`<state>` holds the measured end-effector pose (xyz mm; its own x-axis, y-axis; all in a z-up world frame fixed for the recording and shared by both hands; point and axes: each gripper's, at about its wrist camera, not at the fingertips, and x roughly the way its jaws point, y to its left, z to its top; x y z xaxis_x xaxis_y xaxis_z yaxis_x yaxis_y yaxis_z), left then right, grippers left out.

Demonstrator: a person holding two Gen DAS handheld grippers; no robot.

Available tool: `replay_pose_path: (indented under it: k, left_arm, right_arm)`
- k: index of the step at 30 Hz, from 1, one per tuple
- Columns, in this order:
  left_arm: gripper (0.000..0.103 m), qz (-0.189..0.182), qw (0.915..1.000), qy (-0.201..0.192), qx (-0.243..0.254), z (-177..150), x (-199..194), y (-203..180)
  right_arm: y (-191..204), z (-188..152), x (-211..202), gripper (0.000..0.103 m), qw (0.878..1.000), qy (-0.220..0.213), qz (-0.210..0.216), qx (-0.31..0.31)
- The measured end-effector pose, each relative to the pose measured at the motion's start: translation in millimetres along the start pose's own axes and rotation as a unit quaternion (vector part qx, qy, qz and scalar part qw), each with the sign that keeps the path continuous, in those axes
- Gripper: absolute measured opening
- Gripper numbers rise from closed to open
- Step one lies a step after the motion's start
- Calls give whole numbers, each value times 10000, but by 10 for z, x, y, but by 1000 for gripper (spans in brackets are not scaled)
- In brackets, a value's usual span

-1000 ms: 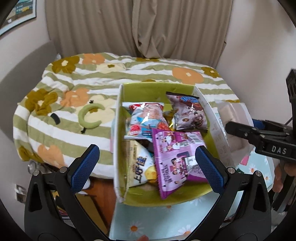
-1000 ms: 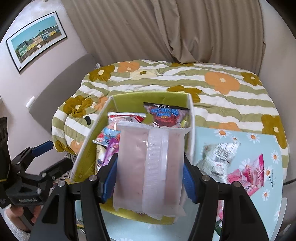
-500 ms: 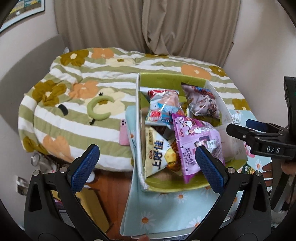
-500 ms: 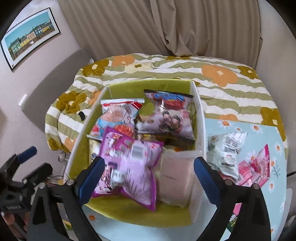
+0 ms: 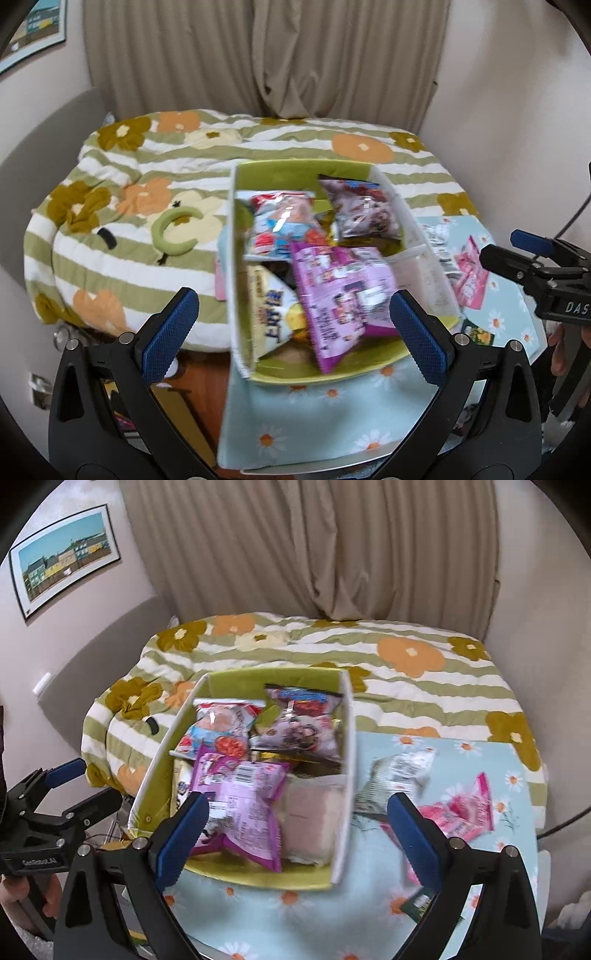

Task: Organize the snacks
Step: 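Move both tools back over the last snacks on the sheet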

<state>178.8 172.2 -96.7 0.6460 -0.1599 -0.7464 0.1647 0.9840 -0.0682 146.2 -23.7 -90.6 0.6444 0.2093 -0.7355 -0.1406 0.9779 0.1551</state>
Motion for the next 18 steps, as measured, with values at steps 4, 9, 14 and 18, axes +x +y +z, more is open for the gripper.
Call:
replay_pose_path:
  k: [4,9,14,18]
  left_arm:
    - [102,-166,9996,-90,210,15,-58,-330]
    - [102,-314,9989,-169,289,7,-82,-782]
    - [102,-425,9988,-77,220,9,7,-1278]
    - [102,-471,9986,48,234,21,166,-1737]
  right_arm:
    - [-260,-55,-253,96,9997,-179,14,186]
    - [-724,-134,-525,96,9988,-370,-168,274]
    - [-1244,-183,-653,96,9986,-323,-242,349]
    - [-1638,-206,-718,96,9986,-268,-242,394]
